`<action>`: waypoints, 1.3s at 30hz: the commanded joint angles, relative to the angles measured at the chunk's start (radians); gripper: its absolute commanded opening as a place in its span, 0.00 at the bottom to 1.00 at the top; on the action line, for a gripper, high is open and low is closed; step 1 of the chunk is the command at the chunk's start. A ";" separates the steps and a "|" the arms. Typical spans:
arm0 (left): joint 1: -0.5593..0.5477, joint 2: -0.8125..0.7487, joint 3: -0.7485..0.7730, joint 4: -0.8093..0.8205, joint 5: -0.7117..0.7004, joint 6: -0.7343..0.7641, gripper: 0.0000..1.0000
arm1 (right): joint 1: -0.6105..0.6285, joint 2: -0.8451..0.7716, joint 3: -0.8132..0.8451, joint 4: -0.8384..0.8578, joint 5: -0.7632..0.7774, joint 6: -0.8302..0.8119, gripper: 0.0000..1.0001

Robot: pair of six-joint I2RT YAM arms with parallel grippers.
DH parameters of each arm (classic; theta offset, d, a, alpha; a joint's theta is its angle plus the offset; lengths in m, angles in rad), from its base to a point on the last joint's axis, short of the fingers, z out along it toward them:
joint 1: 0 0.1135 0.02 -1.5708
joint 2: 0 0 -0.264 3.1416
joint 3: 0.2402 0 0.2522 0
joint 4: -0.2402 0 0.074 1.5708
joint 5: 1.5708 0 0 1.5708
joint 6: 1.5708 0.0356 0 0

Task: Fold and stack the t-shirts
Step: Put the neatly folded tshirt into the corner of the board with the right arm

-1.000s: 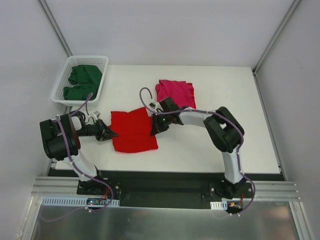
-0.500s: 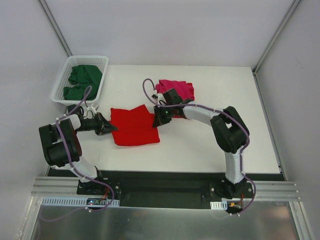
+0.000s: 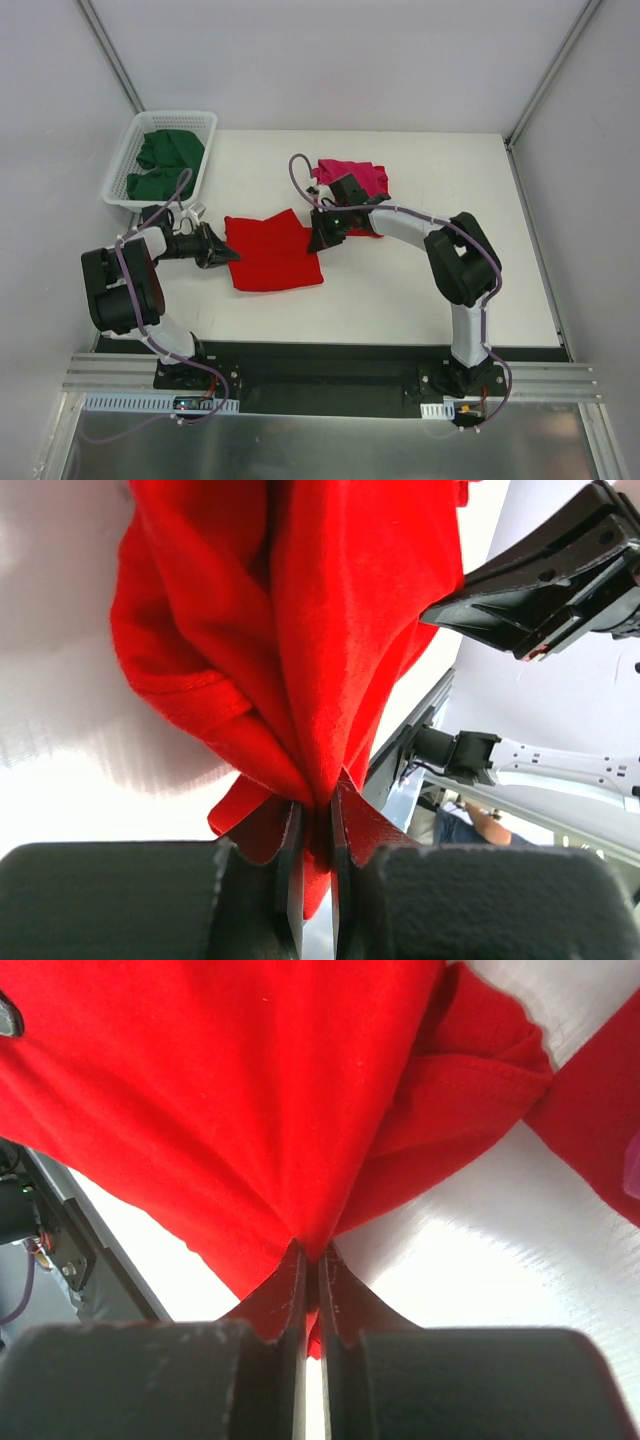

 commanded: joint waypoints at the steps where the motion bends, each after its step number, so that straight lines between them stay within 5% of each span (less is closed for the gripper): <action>1: -0.017 -0.068 0.056 -0.005 0.049 0.039 0.00 | -0.014 -0.032 0.069 -0.026 -0.031 -0.003 0.01; 39: -0.077 -0.260 0.154 0.084 0.020 0.028 0.00 | -0.037 -0.119 0.287 -0.219 -0.043 -0.164 0.01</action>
